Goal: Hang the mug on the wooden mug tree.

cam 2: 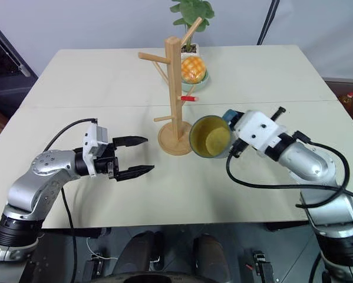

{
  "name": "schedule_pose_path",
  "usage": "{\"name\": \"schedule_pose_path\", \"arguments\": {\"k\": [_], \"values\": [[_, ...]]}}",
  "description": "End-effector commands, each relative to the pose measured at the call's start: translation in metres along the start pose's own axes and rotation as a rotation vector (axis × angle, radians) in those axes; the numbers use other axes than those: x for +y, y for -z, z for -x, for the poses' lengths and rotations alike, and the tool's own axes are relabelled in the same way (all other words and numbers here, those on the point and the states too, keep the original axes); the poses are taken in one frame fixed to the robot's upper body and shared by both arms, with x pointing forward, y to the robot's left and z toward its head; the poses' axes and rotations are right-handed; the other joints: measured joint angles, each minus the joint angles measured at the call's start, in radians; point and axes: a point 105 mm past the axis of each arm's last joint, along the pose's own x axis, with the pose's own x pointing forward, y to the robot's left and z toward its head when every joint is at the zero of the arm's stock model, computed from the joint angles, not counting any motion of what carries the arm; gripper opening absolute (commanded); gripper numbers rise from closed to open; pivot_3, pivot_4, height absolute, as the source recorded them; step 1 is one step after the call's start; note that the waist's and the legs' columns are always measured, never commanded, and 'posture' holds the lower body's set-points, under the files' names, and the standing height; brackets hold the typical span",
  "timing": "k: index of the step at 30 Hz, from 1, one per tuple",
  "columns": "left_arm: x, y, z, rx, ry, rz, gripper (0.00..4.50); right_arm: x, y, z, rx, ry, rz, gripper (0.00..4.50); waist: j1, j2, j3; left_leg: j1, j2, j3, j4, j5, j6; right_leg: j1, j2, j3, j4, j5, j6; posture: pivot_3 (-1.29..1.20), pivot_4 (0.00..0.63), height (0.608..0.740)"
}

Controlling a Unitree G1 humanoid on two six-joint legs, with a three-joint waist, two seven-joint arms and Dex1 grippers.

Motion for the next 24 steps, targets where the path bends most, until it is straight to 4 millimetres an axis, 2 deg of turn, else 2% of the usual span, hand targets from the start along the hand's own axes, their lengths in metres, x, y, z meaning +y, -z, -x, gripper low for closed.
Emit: {"name": "schedule_pose_path", "arguments": {"k": [1, 13, 24], "values": [[0.007, -0.016, 0.007, -0.047, -0.043, -0.020, 4.50, -0.013, -0.016, -0.011, -0.024, 0.016, 0.054, 0.05, -0.006, 0.000, 0.000, 0.000, 0.000, 0.000, 0.000, 0.000, 0.000, 0.000, 0.000, 0.000, 0.000, 0.000, 0.000, 0.00, 0.150, 0.740], [0.010, -0.015, 0.018, -0.051, -0.110, -0.022, 4.50, -0.023, -0.041, -0.043, -0.083, -0.053, 0.142, 0.05, -0.011, 0.000, 0.000, 0.001, 0.000, 0.001, 0.000, 0.000, 0.000, 0.000, 0.000, 0.000, 0.001, 0.000, 0.000, 0.00, 0.150, 0.740], [0.011, -0.014, 0.021, -0.056, -0.125, -0.024, 4.50, -0.022, -0.055, -0.060, -0.110, -0.072, 0.191, 0.05, -0.011, 0.000, 0.000, 0.000, 0.000, 0.001, 0.000, 0.000, 0.000, -0.001, -0.001, 0.000, 0.002, 0.000, 0.000, 0.00, 0.150, 0.740]]}}
